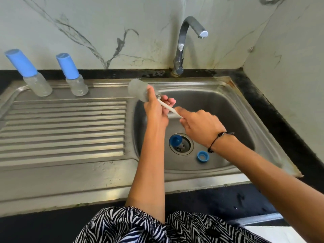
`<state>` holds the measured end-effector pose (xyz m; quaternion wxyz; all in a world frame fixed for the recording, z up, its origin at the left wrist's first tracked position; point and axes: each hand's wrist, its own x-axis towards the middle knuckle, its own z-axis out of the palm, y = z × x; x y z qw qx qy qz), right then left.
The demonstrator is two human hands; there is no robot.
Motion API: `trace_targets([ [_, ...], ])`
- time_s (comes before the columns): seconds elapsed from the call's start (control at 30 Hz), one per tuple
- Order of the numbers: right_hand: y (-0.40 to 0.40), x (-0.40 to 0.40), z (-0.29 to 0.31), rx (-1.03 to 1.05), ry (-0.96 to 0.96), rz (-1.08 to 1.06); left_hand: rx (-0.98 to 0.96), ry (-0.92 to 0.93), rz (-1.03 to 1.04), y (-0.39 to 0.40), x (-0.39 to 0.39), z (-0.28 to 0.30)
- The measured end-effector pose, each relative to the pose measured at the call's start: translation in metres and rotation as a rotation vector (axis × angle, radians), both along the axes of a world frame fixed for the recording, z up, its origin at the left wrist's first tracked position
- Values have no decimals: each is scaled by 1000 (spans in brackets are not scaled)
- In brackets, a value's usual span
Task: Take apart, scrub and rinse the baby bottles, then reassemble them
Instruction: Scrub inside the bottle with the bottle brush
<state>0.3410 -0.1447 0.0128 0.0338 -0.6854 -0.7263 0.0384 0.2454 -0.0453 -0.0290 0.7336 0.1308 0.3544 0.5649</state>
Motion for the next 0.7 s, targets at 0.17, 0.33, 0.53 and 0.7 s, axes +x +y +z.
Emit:
trace_targets([
  [0.17, -12, 5, 3, 175, -375, 61, -75, 12, -9, 8, -9, -8],
  [0.33, 5, -7, -3, 220, -398, -7, -18, 51, -119, -6, 12, 13],
  [0.53, 23, -8, 3, -36, 182, -170, 92, 117, -180, -5, 17, 3],
  [0.7, 18, 18, 14, -480, 1003, -246, 180, 31, -198, -6, 9, -4],
])
